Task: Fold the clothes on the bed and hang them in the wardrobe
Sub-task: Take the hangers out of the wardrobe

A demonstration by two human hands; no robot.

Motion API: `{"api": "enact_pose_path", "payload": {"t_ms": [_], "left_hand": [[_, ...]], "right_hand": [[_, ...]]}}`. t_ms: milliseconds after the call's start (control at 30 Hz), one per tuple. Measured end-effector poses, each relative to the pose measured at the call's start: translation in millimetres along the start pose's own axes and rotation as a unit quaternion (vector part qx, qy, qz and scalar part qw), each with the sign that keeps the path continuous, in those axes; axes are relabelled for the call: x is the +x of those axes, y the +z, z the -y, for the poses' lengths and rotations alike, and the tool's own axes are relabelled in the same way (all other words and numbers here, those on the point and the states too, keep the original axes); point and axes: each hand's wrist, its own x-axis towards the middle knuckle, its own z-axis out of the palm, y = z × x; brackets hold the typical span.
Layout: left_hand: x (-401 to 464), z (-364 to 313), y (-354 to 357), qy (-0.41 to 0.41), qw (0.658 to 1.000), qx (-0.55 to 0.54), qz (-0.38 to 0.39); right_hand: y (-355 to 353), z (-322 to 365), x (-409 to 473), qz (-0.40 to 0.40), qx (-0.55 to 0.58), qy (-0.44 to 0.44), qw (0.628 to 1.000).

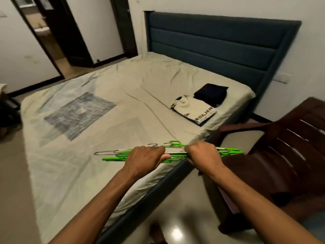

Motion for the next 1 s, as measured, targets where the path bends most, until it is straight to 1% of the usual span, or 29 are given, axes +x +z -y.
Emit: {"api": "enact_pose_path", "payload": {"t_ms": [167, 233, 300, 467, 633, 867, 1000], "left_hand": [[84.3, 17.7, 33.3, 0.073, 0.997, -0.005, 0.005], [120.7, 28.8, 43.4, 0.099, 0.995, -0.015, 0.022], [154.4, 43.5, 53.7, 0.113, 0.993, -0.022, 0.035], [229.3, 92.2, 94.5, 0.14, 0.987, -0.065, 0.034], [279.9, 124.1, 133.3, 0.174, 0.979, -0.104, 0.035], [340.8, 156.0, 188.2, 0.164, 0.966, -0.177, 0.094], [376.6, 171.8, 217.4, 0.139, 0.966, -0.187, 0.114]], "right_hand": [[10.3, -47.1, 37.1, 0.015, -0.002, 0.079, 0.997], [14.3, -63.1, 59.4, 0.015, -0.001, 0.106, 0.994], [15.7, -76.5, 85.0, 0.022, 0.008, 0.123, 0.992], [24.0, -105.6, 156.1, 0.033, 0.013, 0.152, 0.988], [43.7, -128.4, 206.6, 0.051, 0.031, 0.159, 0.985], [80.1, -176.2, 273.8, 0.101, 0.084, 0.131, 0.983], [101.6, -210.6, 313.5, 0.121, 0.122, 0.111, 0.979]]}}
